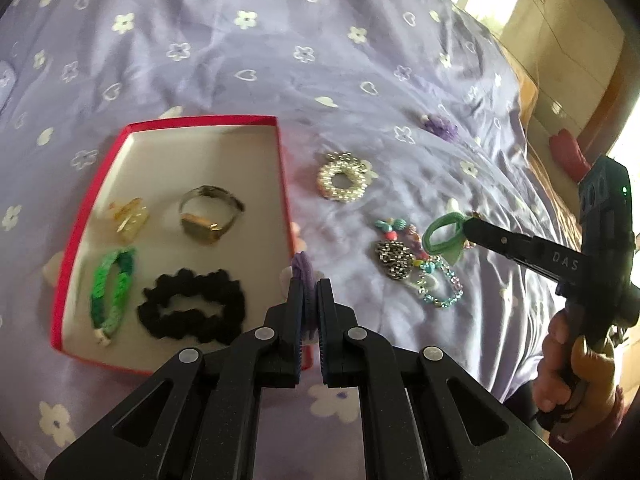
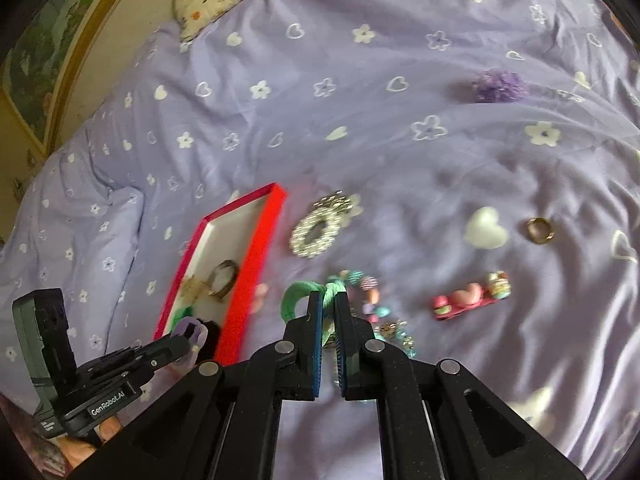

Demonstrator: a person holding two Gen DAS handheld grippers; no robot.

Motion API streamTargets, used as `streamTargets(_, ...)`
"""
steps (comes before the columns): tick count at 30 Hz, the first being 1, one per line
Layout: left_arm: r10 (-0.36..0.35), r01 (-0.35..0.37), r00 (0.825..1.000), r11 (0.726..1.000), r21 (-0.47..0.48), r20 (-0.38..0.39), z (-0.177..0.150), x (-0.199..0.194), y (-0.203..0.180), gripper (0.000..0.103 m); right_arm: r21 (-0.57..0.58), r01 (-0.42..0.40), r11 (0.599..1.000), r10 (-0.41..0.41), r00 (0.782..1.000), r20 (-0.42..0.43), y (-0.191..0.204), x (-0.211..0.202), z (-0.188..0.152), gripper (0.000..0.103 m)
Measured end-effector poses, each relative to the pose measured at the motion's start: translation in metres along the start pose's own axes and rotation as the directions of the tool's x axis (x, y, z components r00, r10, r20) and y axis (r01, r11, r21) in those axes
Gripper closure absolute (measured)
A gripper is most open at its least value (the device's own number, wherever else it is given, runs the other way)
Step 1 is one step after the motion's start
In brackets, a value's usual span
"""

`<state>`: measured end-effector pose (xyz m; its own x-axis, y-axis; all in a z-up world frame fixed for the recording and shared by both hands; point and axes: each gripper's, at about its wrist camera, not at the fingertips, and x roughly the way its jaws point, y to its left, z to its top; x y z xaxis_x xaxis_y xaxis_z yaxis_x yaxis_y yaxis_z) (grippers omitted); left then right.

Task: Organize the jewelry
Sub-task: 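Carry the purple clip and mint hair tie into the red box and open both tools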

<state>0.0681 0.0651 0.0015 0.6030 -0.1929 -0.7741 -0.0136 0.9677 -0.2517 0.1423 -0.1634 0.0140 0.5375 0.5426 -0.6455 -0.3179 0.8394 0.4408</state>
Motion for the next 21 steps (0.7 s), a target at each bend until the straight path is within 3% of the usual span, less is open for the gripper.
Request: streamTargets(21,0.109,-0.102,0.993,0.985,-0.137,0.042,-0.015,-0.032,0.086,0.098,-0.104,-0.131,0.986,0.119,0.986,-0.114,0.093,0.049,-0.024,0.098)
